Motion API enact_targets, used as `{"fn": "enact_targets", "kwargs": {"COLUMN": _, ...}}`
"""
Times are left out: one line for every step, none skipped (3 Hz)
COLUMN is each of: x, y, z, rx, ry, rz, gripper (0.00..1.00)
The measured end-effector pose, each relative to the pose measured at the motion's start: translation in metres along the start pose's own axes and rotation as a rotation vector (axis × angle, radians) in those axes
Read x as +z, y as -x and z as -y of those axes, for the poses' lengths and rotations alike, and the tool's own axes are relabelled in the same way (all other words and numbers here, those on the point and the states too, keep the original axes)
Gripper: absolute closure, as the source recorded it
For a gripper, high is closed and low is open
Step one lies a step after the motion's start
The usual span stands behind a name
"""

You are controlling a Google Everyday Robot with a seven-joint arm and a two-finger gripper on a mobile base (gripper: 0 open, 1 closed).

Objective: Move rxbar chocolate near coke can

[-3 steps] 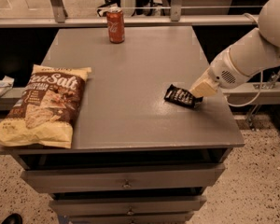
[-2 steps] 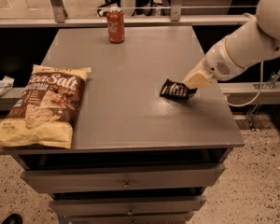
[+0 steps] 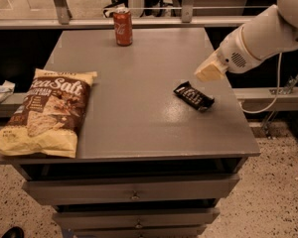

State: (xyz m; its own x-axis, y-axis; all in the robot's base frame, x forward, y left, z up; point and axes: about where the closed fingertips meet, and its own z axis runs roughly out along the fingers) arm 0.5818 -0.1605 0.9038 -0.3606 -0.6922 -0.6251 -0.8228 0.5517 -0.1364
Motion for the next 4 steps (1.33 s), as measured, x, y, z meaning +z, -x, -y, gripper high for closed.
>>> {"fn": "enact_targets", "kwargs": {"x": 0.0, "y": -0.003, "z": 0.004, "rx": 0.013, "ry": -0.012, "rz": -0.004, "gripper": 0.67}}
{"fn": "enact_targets", "kwargs": {"x": 0.007, "y": -0.016, "z": 0.005, "rx": 0.066, "ry": -0.025, "rz": 0.005, "gripper": 0.43}}
{"fn": "enact_targets", "kwargs": {"x": 0.012, "y": -0.026, "z": 0.0, "rx": 0.111, "ry": -0.013, "rz": 0.003, "gripper": 0.2}}
{"fn": "enact_targets", "kwargs": {"x": 0.015, "y": -0.032, "z": -0.006, "rx": 0.141, "ry": 0.013, "rz": -0.002, "gripper": 0.0}}
